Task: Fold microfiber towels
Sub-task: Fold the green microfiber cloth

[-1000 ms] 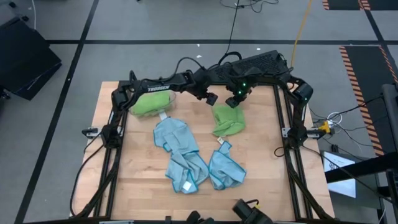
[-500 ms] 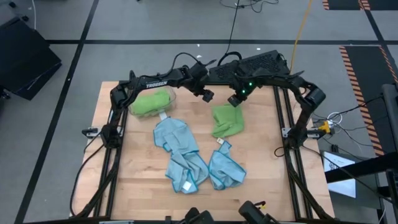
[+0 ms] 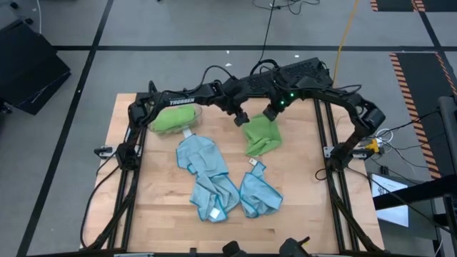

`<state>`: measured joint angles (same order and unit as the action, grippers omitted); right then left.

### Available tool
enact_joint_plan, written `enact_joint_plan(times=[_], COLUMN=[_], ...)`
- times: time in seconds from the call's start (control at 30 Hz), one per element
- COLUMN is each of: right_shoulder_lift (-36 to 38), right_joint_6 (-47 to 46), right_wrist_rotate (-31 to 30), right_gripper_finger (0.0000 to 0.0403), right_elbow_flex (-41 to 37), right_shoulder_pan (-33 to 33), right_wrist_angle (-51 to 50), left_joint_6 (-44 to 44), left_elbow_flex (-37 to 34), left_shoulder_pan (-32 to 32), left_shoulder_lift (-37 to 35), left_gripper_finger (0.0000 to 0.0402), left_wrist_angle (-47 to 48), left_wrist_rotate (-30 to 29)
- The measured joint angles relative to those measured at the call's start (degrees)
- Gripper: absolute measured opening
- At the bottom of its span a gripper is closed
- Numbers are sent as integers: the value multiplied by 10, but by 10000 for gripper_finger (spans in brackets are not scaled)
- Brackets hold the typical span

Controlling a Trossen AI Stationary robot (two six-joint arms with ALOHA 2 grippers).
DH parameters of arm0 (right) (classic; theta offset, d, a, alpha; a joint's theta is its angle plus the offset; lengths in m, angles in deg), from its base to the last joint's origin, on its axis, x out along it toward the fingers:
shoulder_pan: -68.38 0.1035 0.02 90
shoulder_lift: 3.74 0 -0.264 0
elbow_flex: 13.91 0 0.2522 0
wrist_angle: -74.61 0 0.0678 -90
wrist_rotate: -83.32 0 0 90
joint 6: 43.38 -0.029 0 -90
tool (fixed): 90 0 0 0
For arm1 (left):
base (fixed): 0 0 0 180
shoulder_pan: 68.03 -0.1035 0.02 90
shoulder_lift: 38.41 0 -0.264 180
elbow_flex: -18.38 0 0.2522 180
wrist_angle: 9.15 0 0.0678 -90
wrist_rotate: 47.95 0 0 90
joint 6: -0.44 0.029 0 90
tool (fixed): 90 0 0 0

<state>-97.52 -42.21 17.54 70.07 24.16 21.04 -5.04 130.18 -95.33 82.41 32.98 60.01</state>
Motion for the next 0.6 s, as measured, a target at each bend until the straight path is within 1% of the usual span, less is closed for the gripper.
enact_joint_plan(times=[0.07, 0.17, 0.3, 0.37, 0.47, 0.6], right_shoulder_lift=[11, 21, 32, 35, 35, 35], right_joint_6=[7, 10, 12, 13, 10, 12], right_wrist_rotate=[0, -2, -2, -3, -3, -2], right_gripper_finger=[1, 1, 1, 1, 0, 0], right_elbow_flex=[0, 0, 0, 0, 0, 0], right_shoulder_pan=[2, 3, 2, 2, 2, 2], right_wrist_angle=[4, 7, 11, 13, 15, 15], left_joint_6=[28, 45, 33, 32, 34, 38], left_elbow_flex=[0, 0, -1, 0, -1, -1], left_shoulder_pan=[3, 4, 0, -3, -4, 5], left_shoulder_lift=[0, 5, 11, 14, 17, 17], left_gripper_finger=[372, 371, 344, 319, 270, 179], left_wrist_angle=[-9, -13, -7, -13, -7, -10], left_wrist_rotate=[0, -5, -9, 12, 52, 61])
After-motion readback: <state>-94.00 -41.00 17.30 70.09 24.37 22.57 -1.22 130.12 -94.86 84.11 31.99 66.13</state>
